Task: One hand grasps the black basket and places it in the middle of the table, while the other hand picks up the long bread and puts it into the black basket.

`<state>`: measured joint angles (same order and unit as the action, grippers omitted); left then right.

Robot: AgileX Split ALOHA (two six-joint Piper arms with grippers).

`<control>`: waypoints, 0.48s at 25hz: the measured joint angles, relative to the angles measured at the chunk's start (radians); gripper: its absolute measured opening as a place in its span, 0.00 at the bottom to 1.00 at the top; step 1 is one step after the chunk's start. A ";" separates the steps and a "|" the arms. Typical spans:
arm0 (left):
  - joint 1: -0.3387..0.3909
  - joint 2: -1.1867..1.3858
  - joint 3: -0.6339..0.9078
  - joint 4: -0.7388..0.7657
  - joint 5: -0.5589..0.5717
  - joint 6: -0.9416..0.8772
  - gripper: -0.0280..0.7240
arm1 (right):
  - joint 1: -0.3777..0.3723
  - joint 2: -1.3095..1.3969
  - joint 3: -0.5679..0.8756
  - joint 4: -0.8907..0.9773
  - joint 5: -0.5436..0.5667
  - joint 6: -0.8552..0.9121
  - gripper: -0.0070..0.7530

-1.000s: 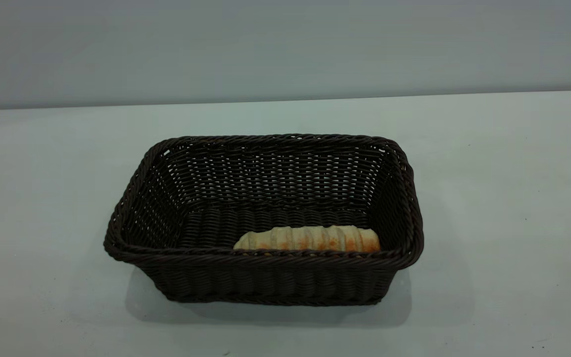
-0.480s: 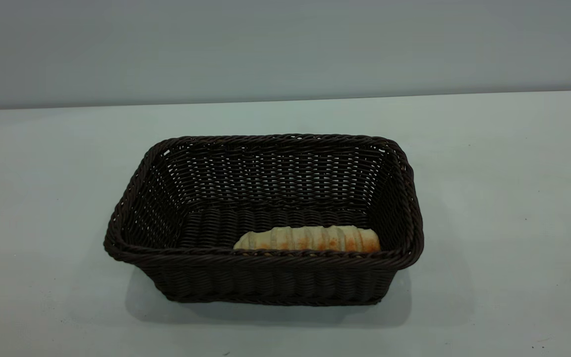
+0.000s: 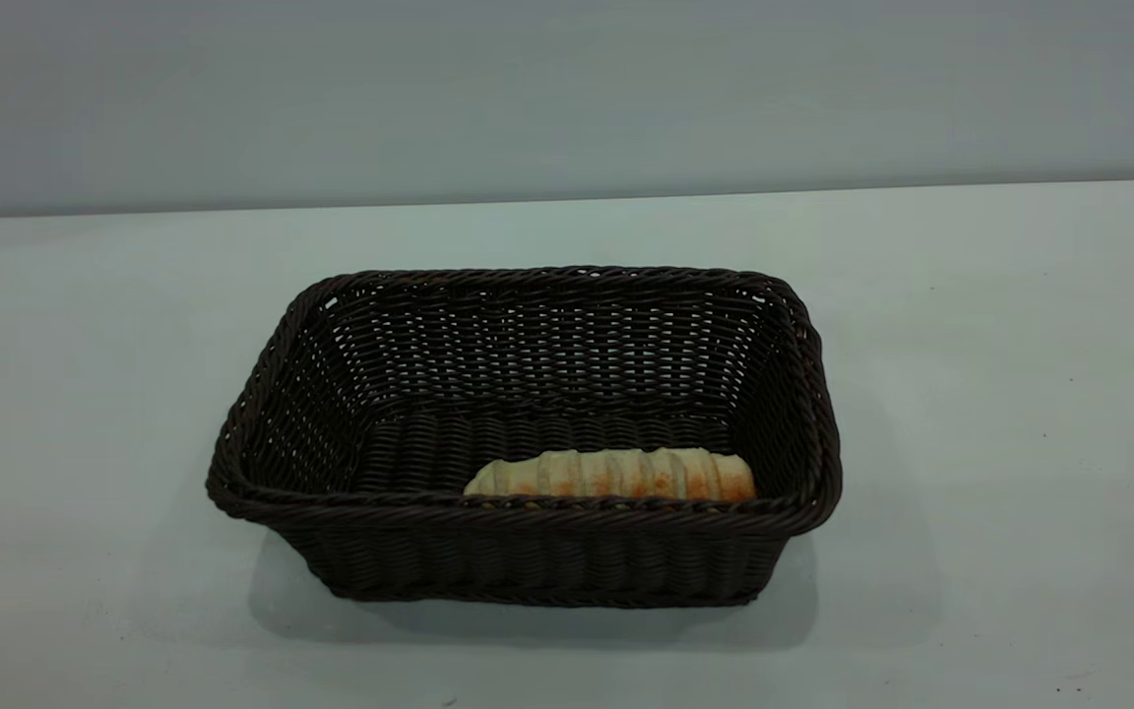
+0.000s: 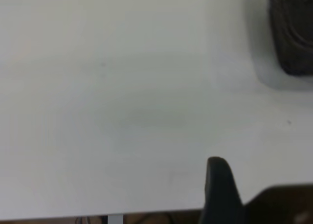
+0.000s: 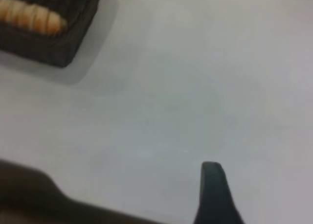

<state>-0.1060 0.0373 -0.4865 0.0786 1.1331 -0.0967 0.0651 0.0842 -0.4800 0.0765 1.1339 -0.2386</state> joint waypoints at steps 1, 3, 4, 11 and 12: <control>0.014 -0.013 0.000 0.000 0.000 0.000 0.68 | -0.009 -0.019 0.000 0.000 0.000 0.000 0.67; 0.031 -0.032 0.000 0.000 0.000 0.000 0.68 | -0.017 -0.052 0.000 0.000 0.003 0.000 0.67; 0.033 -0.043 0.000 0.000 0.000 0.000 0.68 | -0.017 -0.069 0.000 0.000 0.003 0.000 0.67; 0.034 -0.060 0.000 0.000 0.001 0.000 0.68 | -0.018 -0.101 0.000 0.000 0.008 0.000 0.67; 0.034 -0.060 0.000 0.000 0.001 0.000 0.68 | -0.018 -0.101 0.000 0.000 0.009 0.000 0.67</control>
